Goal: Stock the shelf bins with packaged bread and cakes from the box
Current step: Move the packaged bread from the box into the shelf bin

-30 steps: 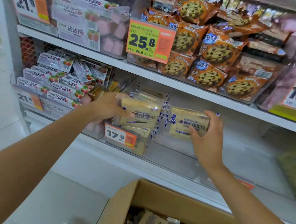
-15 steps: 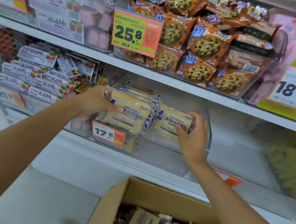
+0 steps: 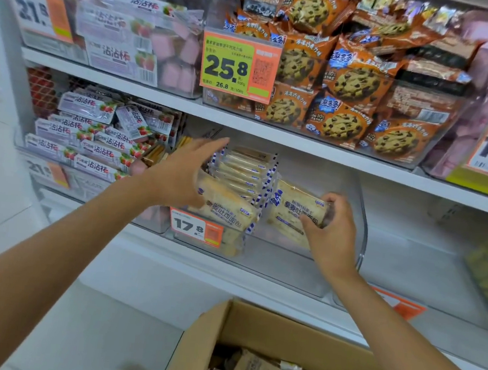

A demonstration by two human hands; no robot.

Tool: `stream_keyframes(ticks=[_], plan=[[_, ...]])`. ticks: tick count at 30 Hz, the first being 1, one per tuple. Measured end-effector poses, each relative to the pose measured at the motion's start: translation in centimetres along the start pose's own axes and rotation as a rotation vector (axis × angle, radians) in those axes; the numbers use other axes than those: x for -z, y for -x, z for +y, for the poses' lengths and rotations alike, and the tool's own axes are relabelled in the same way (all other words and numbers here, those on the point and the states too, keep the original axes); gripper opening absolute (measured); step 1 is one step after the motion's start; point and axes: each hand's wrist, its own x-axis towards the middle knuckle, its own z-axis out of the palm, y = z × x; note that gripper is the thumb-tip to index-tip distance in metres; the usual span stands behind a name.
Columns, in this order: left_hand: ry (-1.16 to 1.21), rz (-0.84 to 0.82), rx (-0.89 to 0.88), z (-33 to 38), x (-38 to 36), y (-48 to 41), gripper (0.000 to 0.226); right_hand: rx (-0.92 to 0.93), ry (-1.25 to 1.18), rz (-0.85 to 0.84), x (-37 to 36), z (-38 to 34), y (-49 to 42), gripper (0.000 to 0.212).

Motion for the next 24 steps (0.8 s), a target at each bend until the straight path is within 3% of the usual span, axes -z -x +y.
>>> stream_keyframes(ticks=[2,5,10,12,16,20,24], plan=[[-0.217,0.021,-0.173,2.2,-0.7,0.3,0.104,-0.009,-0.002,-0.004,-0.1,0.0,0.0,0.043],[-0.343,-0.150,-0.238,2.9,-4.0,0.7,0.074,-0.008,0.023,-0.025,-0.3,0.1,-0.2,0.047],[-0.291,-0.119,-0.145,-2.0,-5.5,1.9,0.086,-0.012,0.050,-0.068,0.1,0.3,-0.4,0.062],[-0.353,-0.154,-0.128,-0.3,-5.9,2.0,0.095,-0.025,0.049,-0.063,0.1,0.2,-0.6,0.060],[-0.554,-0.178,-0.257,3.4,-8.0,1.5,0.087,-0.022,0.066,-0.059,-0.4,-0.2,-0.7,0.057],[-0.352,-0.199,-0.170,0.6,-7.4,2.2,0.096,-0.034,0.080,-0.098,0.1,0.0,-1.0,0.053],[-0.438,-0.347,-0.097,1.3,-7.1,2.6,0.086,-0.011,0.088,-0.122,-0.2,-0.2,-1.8,0.042]])
